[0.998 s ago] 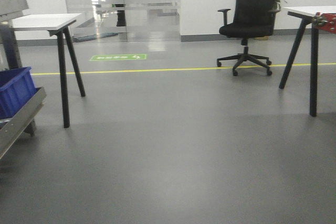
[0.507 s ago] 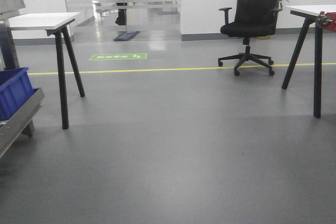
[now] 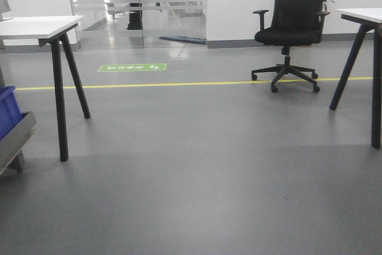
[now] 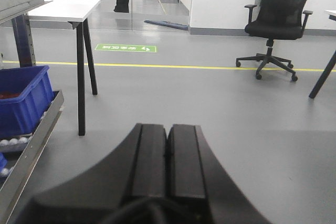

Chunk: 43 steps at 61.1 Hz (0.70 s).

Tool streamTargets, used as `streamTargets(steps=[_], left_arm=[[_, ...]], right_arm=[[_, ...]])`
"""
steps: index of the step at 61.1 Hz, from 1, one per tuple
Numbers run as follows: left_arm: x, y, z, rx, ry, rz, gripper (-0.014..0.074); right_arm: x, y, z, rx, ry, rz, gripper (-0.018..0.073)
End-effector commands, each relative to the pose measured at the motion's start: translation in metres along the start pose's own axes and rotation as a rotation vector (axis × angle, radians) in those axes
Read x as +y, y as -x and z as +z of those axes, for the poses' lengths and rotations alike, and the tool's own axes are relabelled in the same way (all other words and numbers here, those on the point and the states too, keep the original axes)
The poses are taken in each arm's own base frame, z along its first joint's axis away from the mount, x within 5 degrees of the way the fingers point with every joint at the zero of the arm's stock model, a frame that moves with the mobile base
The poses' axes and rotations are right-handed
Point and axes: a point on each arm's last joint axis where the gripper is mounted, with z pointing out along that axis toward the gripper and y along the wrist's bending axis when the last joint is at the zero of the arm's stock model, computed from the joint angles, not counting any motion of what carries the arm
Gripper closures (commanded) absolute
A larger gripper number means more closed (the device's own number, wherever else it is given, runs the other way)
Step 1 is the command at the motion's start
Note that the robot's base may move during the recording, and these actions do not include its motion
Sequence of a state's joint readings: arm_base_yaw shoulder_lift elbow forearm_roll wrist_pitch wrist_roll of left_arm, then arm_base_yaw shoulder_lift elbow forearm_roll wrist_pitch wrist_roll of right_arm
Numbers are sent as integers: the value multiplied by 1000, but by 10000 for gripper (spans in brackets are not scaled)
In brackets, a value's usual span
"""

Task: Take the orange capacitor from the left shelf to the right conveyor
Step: 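Drive the base away from the shelf across the floor, holding the cylinder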

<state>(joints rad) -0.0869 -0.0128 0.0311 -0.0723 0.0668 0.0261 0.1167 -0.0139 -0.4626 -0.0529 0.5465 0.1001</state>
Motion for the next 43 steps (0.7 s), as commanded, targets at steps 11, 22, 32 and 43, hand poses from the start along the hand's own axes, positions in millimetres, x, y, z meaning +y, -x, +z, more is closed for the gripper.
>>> streamTargets(steps=[11,22,32,43], left_arm=[[0,10,-2,-106,-3,-4,723],[0,10,-2,-106,-3,-4,723],[0,10,-2,-106,-3,-4,723],[0,10,-2,-106,-3,-4,723]], right_arm=[[1,18,-3,-115,1,-18,444],[1,18,-3,-115,1,-18,444],[1,18,-3,-115,1,-18,444],[1,18,-3,-115,1,-18,444]])
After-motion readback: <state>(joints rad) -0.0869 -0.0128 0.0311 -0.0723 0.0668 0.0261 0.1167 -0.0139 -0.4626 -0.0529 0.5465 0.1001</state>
